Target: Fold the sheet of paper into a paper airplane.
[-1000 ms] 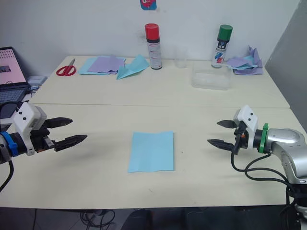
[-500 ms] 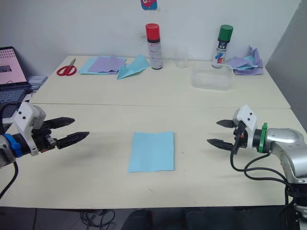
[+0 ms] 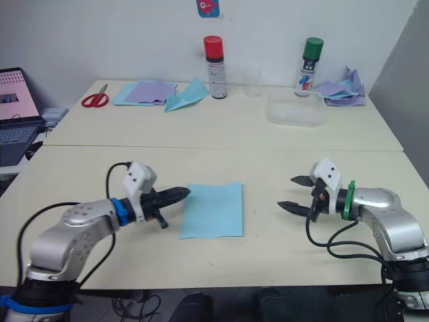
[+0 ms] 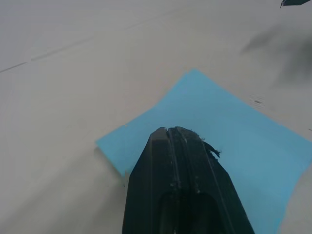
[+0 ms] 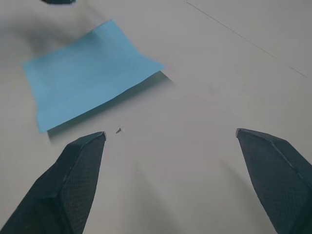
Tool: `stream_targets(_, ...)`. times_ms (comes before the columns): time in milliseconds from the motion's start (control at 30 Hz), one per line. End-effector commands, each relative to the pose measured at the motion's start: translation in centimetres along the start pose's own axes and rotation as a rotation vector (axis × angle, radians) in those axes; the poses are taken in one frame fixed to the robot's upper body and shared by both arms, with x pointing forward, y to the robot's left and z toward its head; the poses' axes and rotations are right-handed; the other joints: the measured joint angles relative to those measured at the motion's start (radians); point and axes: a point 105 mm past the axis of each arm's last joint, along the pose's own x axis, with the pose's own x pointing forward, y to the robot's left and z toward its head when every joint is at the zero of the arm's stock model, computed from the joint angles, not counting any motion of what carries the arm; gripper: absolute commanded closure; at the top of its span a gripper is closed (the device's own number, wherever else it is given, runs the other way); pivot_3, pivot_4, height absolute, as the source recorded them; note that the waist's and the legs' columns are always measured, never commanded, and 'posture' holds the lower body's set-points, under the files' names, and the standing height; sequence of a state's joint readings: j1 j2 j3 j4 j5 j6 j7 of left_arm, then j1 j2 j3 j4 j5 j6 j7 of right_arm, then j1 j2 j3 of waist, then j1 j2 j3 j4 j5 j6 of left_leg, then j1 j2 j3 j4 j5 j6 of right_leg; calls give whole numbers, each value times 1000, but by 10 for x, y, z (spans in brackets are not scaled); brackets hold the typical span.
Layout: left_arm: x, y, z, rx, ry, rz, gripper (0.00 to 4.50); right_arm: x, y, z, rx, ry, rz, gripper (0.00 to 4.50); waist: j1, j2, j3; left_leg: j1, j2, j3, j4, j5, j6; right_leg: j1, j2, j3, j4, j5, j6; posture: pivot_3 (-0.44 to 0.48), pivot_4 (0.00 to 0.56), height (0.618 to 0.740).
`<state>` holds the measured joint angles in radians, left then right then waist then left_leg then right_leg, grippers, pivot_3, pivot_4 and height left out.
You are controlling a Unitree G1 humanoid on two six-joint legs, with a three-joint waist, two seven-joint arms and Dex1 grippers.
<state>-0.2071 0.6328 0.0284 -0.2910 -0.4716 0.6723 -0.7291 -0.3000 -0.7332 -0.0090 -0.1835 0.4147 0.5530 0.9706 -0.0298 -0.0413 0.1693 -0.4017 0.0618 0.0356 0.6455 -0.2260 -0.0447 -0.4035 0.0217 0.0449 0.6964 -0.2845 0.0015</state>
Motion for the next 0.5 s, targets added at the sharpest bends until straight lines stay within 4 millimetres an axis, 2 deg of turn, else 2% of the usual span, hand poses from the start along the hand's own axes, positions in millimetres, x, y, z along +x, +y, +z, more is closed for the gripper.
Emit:
stream_targets(33,10,-2,-10,31,42,9,4431,3,5,9,-36,-30,-3,0,0,0,0,0,0,0,0,0,0,0,1,0,0,0,0,0,150,740)
stream_targets(167,24,3,-48,47,184,53,4431,9,10,9,-23,-40,12,0,0,0,0,1,0,0,0,0,0,0,2,0,1,0,0,0,150,740)
stream_targets(267,33,2,-61,36,219,58,4431,15,14,7,-18,-35,27,0,5,3,-2,1,0,-1,0,0,0,1,3,0,1,0,0,0,150,740)
stream_targets(367,36,3,-68,27,248,66,4431,21,9,6,2,-26,-4,0,6,7,-4,3,0,-1,0,1,2,3,2,-1,1,0,0,0,150,740)
stream_targets(500,36,2,-71,14,251,58,4500,28,4,-4,-21,29,-23,885,5,7,-4,12,-2,-1,0,2,3,14,-1,0,0,1,1,0,150,740)
